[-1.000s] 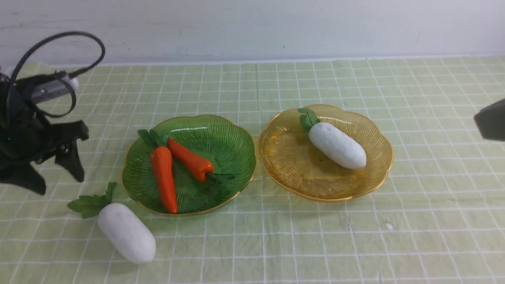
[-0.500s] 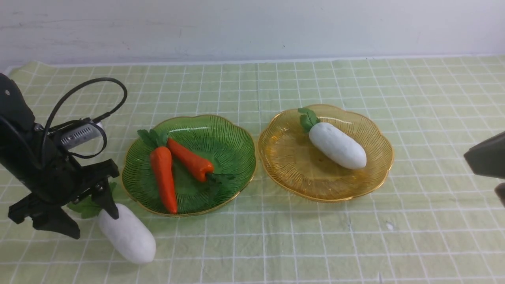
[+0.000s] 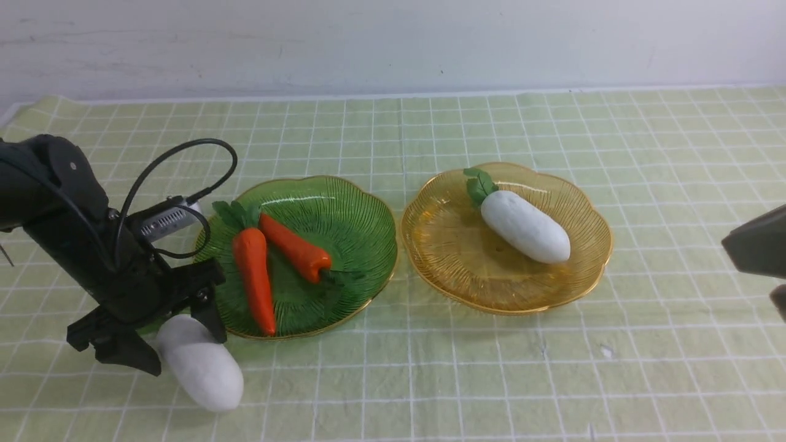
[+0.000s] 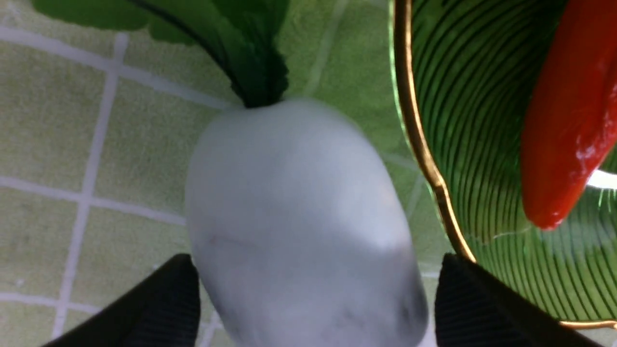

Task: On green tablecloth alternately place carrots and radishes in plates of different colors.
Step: 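Pick up the white radish and place it on the plate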

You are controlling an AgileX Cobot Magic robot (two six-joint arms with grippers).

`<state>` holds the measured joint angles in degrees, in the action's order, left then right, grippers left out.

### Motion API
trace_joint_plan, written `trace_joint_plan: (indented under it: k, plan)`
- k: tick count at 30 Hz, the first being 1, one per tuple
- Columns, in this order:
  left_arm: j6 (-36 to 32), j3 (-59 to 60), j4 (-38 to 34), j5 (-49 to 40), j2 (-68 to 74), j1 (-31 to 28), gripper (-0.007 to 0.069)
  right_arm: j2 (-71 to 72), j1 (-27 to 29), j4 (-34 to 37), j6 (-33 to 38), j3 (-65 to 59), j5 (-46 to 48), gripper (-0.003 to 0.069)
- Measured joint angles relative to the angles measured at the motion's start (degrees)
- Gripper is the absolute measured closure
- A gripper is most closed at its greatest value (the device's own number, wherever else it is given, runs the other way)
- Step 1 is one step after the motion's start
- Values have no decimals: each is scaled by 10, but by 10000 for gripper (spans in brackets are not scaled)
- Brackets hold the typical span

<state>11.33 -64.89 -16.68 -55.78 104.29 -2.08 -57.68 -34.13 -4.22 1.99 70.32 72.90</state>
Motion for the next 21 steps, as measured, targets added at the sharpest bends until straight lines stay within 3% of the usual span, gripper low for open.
trace_joint_plan:
  k: [4, 6, 13, 21]
  plan:
    - [1, 0, 24, -14, 4, 0, 100, 0, 0, 0, 0, 0, 0, 673]
    - [7, 0, 43, -24, 4, 0, 162, 0, 0, 0, 0, 0, 0, 673]
    - [19, -6, 90, -61, 4, 0, 168, 0, 0, -1, 0, 0, 0, 673]
    - [15, -138, 238, -131, -61, 0, 168, 0, 0, -1, 0, 0, 0, 673]
